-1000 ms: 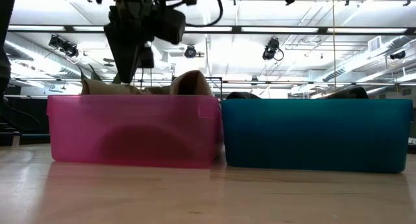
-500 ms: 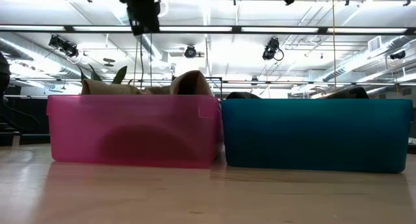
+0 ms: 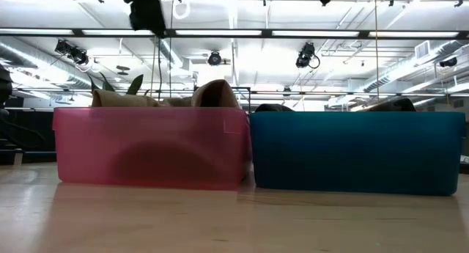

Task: Pick & Place hat
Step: Put the black cap into the blue bin

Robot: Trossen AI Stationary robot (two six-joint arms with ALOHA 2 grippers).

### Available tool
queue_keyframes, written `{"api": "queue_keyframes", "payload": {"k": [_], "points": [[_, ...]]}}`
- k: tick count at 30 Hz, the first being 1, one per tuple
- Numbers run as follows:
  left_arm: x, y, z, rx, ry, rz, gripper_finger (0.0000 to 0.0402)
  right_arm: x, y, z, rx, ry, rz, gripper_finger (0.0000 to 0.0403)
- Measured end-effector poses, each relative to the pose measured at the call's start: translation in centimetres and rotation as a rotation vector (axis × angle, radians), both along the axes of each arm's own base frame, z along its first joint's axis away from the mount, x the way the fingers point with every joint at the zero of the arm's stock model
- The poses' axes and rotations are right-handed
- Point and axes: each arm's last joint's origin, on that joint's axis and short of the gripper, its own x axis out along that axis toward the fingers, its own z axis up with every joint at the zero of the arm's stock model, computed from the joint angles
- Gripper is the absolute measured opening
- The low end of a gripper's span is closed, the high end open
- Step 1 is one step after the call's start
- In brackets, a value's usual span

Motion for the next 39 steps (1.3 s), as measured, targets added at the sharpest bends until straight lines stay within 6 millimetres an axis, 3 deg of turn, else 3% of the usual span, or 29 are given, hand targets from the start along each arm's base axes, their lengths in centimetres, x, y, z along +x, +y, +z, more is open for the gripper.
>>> {"api": "queue_keyframes", "payload": {"k": [9,17,29,39], "points": [[-1.7,4.7,-0.2,0.023,0.053,-0.056,0.0208,-0.5,-1.6,0.1,0.015,-0.010,-0.124,0.0111],[-3.8,10.1,-1.1,0.051,0.117,-0.093,0.0225,-0.8,-2.8,0.0,0.011,-0.013,-0.169,0.0111],[-3.5,17.0,-6.8,-0.076,0.270,-0.210,0.0225,0.7,-4.0,-0.2,0.038,-0.072,-0.199,0.0111],[-1.8,20.5,-11.5,-0.049,0.373,-0.249,0.0225,0.7,-4.0,-0.3,0.042,-0.066,-0.186,0.0111]]}}
